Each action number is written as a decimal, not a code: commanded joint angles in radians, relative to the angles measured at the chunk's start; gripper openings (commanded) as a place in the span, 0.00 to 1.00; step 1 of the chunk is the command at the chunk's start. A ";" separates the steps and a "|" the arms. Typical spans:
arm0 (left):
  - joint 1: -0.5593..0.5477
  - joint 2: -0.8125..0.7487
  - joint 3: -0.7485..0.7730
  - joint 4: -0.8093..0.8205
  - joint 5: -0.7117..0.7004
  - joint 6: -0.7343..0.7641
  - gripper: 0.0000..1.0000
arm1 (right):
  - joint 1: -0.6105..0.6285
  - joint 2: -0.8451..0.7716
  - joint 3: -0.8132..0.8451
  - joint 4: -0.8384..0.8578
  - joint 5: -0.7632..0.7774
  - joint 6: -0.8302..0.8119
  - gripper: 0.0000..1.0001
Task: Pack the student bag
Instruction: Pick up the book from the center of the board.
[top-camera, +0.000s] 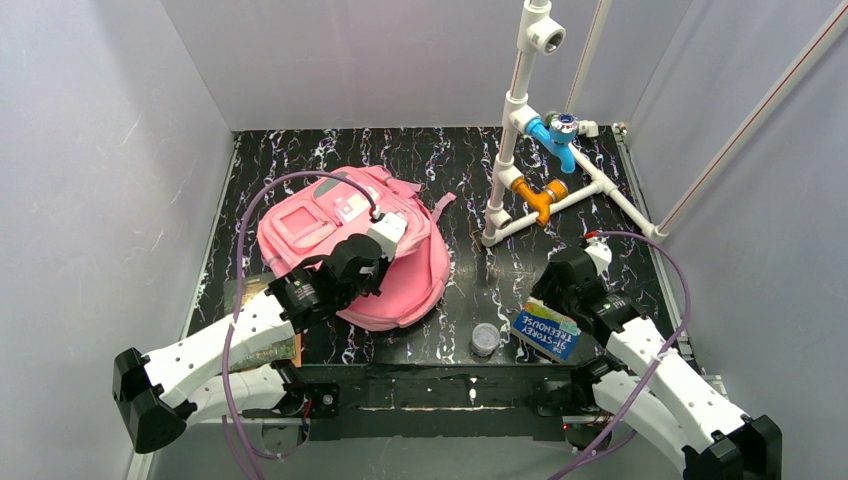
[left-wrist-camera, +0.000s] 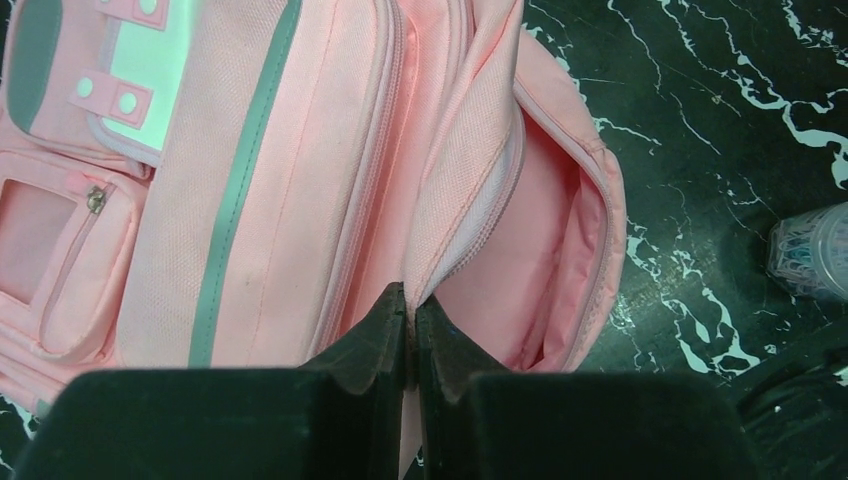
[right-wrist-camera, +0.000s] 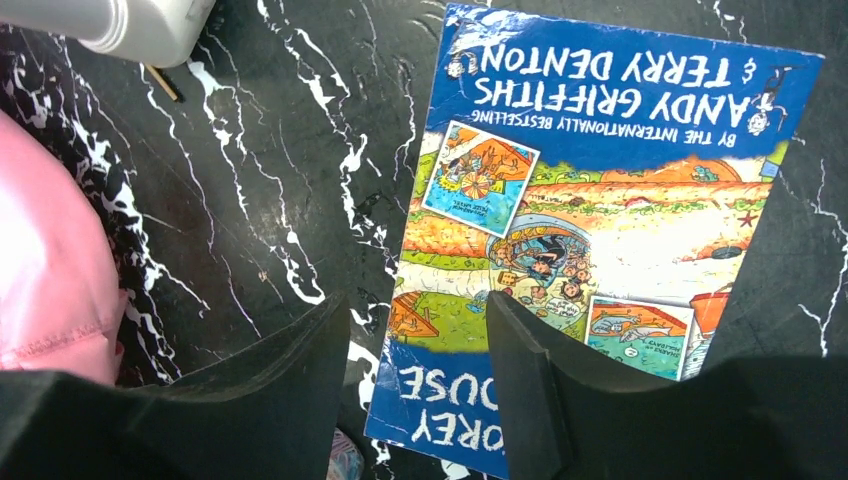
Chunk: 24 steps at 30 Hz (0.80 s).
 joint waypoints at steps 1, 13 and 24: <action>0.011 -0.031 0.039 -0.050 0.031 -0.052 0.12 | -0.102 0.013 -0.002 -0.004 -0.023 0.031 0.64; -0.117 0.130 0.118 0.201 0.280 -0.197 0.74 | -0.333 0.008 -0.053 -0.138 0.052 0.096 0.98; -0.150 0.503 0.189 0.438 0.288 -0.236 0.59 | -0.334 0.071 -0.205 0.616 -0.688 0.031 0.73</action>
